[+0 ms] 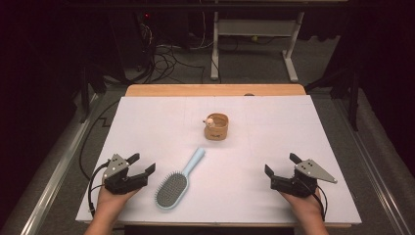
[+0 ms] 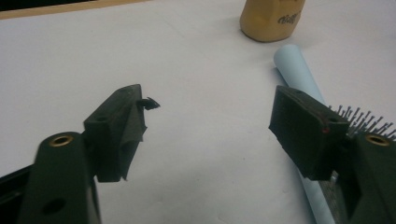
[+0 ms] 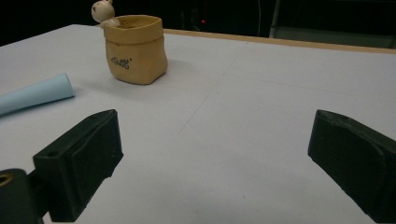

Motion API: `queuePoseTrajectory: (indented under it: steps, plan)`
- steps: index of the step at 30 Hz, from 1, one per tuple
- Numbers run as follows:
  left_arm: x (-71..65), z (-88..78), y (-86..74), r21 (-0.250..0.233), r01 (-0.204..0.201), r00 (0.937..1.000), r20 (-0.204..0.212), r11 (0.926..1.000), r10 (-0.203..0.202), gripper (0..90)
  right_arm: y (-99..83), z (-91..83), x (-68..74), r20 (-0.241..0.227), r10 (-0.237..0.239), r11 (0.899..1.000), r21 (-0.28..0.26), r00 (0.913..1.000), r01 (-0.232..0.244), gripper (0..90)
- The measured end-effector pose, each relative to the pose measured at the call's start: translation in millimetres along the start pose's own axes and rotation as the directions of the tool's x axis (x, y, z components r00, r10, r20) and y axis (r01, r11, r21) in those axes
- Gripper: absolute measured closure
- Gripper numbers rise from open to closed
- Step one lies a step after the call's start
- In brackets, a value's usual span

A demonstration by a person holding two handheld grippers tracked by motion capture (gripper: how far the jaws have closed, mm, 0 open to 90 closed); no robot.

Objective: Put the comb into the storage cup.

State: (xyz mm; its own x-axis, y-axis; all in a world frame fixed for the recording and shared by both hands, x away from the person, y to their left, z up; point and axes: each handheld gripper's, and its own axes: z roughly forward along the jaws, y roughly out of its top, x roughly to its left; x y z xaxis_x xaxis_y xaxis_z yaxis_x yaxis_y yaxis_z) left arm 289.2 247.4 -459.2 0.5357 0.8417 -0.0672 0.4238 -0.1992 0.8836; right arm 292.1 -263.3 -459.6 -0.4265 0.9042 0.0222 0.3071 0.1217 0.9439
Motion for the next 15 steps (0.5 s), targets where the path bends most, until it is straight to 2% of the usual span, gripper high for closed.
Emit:
queuePoseTrajectory:
  steps: [15]
  plan:
    - [1.3, 3.3, 0.0, 0.004, -0.006, 0.9997, 0.025, 1.0, 0.006, 7.4, 0.2, -0.5, -0.9, 0.001, 0.004, 1.0, -0.003, 1.0, -0.004, 3.7]
